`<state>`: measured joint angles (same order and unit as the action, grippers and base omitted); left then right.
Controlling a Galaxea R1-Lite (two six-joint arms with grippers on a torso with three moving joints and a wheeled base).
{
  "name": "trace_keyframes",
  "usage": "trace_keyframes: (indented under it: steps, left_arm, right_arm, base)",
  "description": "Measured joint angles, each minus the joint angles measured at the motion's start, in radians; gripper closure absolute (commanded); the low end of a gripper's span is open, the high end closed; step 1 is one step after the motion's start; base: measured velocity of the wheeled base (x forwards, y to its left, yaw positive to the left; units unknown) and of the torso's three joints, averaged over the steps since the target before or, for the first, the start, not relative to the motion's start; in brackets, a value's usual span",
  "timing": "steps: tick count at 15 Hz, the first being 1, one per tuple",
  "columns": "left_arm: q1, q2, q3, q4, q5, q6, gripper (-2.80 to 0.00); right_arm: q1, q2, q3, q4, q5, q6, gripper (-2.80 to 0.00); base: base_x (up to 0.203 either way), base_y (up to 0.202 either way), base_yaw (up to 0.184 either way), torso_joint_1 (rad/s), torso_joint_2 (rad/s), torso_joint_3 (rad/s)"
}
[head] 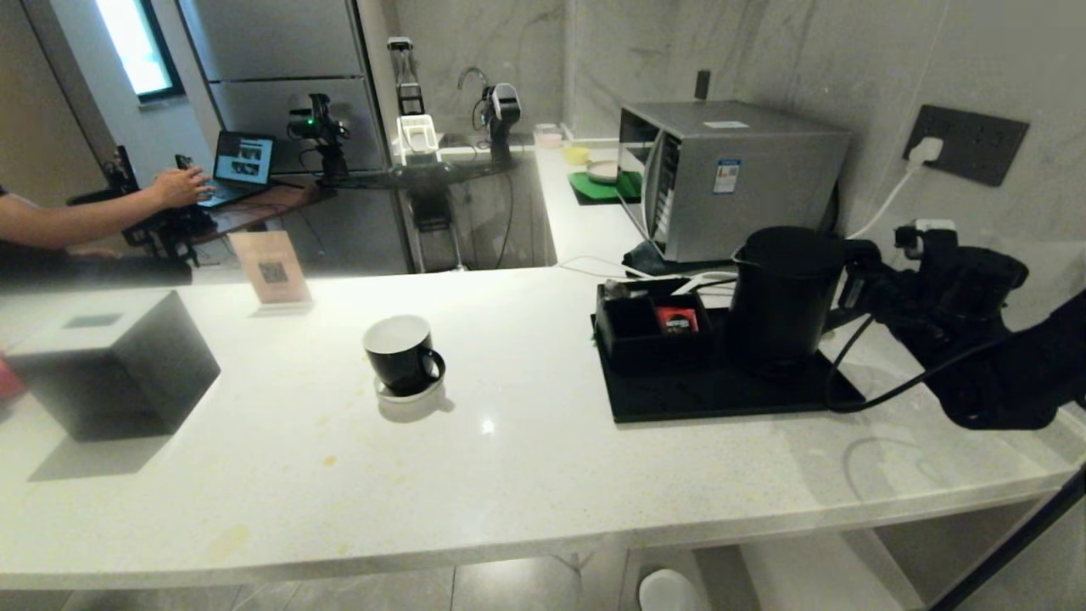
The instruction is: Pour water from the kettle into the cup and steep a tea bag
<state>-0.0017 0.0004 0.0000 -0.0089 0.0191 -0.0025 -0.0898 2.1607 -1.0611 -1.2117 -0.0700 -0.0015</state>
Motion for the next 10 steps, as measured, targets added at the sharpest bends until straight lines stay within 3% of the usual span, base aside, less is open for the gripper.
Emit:
trace_keyframes:
  steps: [10]
  left_arm:
    - [0.000, 0.000, 0.000, 0.000, 0.000, 0.000, 0.00]
  right_arm:
    - [0.011, -0.126, 0.155, 0.003, -0.003, 0.036, 0.00]
  base:
    - [0.000, 0.000, 0.000, 0.000, 0.00, 0.000]
